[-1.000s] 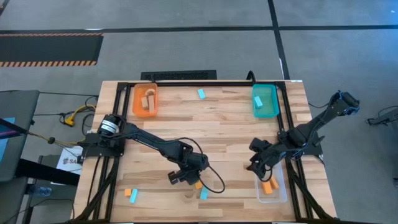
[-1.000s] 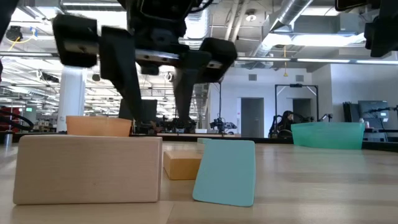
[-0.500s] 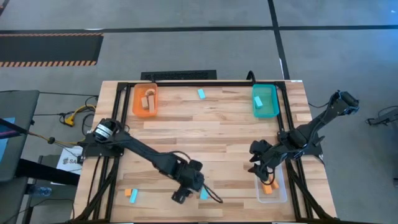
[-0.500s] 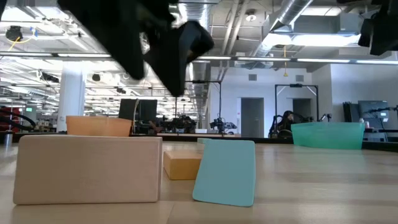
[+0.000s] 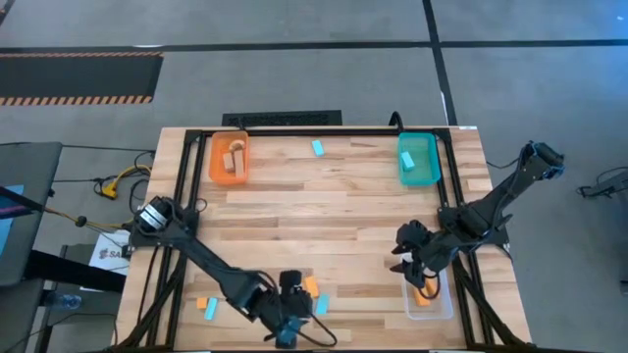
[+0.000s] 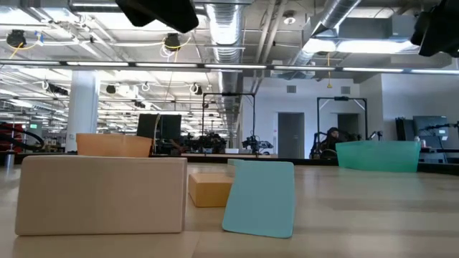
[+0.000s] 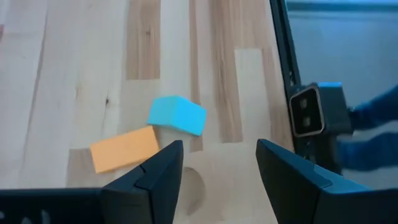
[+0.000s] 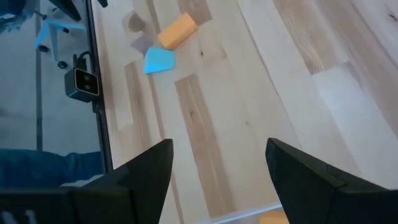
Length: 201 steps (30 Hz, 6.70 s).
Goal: Sort & place blocks by color
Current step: Put the blue block into the blue bin
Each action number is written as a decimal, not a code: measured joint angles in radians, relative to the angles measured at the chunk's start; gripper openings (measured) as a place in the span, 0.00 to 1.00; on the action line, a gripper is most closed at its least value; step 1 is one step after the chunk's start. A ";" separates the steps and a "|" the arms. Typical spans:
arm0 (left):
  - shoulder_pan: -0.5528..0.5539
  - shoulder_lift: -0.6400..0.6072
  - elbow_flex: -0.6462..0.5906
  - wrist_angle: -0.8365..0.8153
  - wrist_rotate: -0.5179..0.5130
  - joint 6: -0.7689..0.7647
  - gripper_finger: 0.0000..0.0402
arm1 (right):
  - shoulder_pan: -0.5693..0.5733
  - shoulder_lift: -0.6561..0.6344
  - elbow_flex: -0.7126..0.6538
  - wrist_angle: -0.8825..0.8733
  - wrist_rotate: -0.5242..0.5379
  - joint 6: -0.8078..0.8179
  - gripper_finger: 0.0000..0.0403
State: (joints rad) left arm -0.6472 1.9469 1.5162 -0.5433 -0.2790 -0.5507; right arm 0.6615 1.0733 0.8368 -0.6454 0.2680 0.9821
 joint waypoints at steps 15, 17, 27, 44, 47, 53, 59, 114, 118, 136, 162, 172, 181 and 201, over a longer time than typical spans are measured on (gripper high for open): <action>0.062 0.039 -0.002 0.061 -0.004 -0.382 0.48 | 0.004 0.082 -0.001 0.117 0.021 -0.012 0.70; 0.058 0.039 -0.001 0.065 0.011 -0.421 0.48 | 0.007 0.103 -0.001 0.130 0.010 -0.011 0.70; -0.026 0.031 0.028 -0.423 0.219 -0.674 0.48 | 0.039 0.161 -0.001 0.142 -0.081 -0.004 0.70; -0.236 -0.063 -0.193 -0.427 0.497 -1.295 0.55 | 0.019 0.159 -0.001 0.161 -0.082 -0.095 0.70; -0.271 -0.070 -0.193 -0.426 0.484 -1.374 0.55 | 0.015 0.159 -0.001 0.161 -0.084 -0.101 0.70; -0.344 -0.104 -0.199 -0.471 0.445 -1.576 0.55 | 0.015 0.159 -0.001 0.160 -0.087 -0.107 0.70; -0.378 -0.143 -0.327 -0.334 0.432 -1.696 0.55 | 0.005 0.159 -0.001 0.161 -0.088 -0.146 0.70; -0.215 -0.203 -0.478 -0.386 0.428 -1.298 0.55 | -0.050 0.159 0.000 0.188 -0.110 -0.126 0.70; -0.216 -0.203 -0.479 -0.384 0.411 -1.294 0.55 | -0.064 0.159 0.000 0.191 -0.109 -0.144 0.70; -0.223 -0.218 -0.542 -0.282 0.412 -1.310 0.13 | -0.073 0.159 0.000 0.189 -0.110 -0.153 0.70; 0.030 -0.508 -0.467 0.197 -0.904 -0.976 0.07 | -0.405 0.226 0.002 1.060 -0.173 -0.279 0.70; 0.266 -0.561 -0.466 0.735 -0.422 -0.284 0.07 | -0.499 0.290 0.002 1.135 -0.388 -0.240 0.70; 0.363 -0.598 -0.478 0.834 -0.293 -0.197 0.07 | -0.529 0.306 0.001 1.294 -0.312 -0.292 0.70; 0.454 -0.585 -0.478 0.848 -0.144 -0.193 0.07 | -0.580 0.309 0.000 1.335 -0.311 -0.339 0.41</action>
State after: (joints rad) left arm -0.1932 1.3621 1.0382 0.3050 -0.4229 -0.7435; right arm 0.0815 1.3819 0.8368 0.6894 -0.0433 0.6431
